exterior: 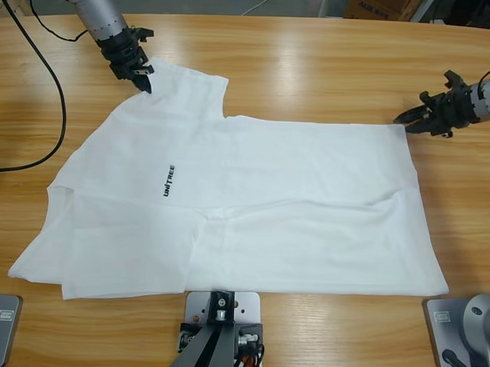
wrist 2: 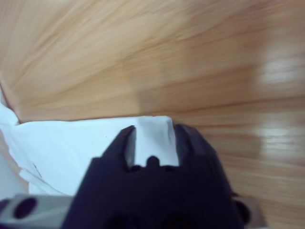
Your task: Fold clothes
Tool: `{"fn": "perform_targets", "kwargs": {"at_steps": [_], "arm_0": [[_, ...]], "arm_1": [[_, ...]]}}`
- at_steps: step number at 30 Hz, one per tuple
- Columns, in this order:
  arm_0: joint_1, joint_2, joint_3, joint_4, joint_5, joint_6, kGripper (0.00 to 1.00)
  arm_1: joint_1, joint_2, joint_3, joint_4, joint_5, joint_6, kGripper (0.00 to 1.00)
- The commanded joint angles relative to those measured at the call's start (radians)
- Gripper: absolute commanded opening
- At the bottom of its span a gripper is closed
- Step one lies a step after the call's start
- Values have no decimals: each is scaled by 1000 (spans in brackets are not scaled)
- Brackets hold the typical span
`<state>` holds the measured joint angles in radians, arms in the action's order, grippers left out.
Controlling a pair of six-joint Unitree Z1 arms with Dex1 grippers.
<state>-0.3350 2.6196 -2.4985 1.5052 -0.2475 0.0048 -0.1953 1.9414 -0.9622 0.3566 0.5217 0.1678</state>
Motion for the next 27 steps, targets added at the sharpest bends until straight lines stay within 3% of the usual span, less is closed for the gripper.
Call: {"fn": "perform_targets", "kwargs": {"at_steps": [1, 9, 16, 27], "arm_0": [[-9, 54, 4, 53, 12, 15, 0], [-1, 49, 5, 67, 15, 7, 0], [9, 13, 12, 103, -2, 0, 0], [30, -99, 169, 105, -19, 19, 0]], "arm_1": [[-10, 85, 32, -2, 12, -63, 0], [-10, 88, 30, -2, 46, -104, 0], [-10, -19, 33, 64, 100, -103, 0], [27, -121, 32, 164, 139, -82, 0]]}}
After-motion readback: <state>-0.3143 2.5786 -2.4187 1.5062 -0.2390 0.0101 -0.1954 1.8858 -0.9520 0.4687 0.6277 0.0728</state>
